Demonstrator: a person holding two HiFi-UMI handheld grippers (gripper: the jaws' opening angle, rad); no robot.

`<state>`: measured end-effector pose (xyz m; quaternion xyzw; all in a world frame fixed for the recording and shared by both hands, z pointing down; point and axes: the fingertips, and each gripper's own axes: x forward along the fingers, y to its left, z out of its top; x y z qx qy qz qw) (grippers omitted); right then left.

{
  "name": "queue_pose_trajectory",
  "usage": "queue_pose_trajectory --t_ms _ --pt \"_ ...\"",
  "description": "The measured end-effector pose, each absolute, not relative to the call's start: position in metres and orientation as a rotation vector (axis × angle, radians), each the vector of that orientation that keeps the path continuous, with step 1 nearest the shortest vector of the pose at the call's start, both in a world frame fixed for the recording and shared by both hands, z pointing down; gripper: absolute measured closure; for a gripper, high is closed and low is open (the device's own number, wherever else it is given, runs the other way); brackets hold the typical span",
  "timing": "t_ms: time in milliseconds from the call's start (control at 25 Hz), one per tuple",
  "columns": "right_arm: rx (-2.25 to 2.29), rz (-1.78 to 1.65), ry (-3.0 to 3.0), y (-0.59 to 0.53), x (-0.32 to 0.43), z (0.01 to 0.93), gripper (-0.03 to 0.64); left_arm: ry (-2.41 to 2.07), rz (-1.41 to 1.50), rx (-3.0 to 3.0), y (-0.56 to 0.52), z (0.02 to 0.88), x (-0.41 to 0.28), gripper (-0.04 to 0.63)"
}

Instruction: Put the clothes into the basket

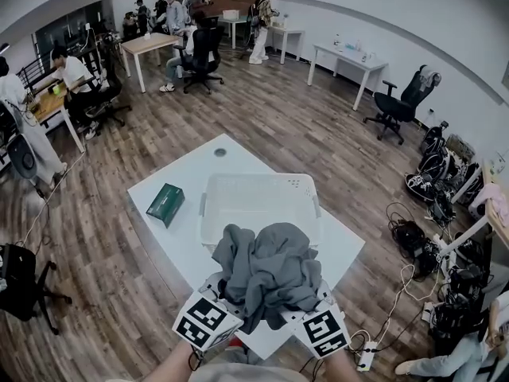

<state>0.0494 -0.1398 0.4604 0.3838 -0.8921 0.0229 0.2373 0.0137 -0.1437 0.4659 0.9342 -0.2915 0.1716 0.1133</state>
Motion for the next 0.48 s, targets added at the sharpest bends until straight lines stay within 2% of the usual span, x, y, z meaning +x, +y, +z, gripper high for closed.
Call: queue_pose_trajectory --t_ms 480 --pt "1.081 -0.045 -2.470 -0.171 0.038 0.418 0.337 -0.933 0.482 2.804 -0.175 0.424 0.002 0.383"
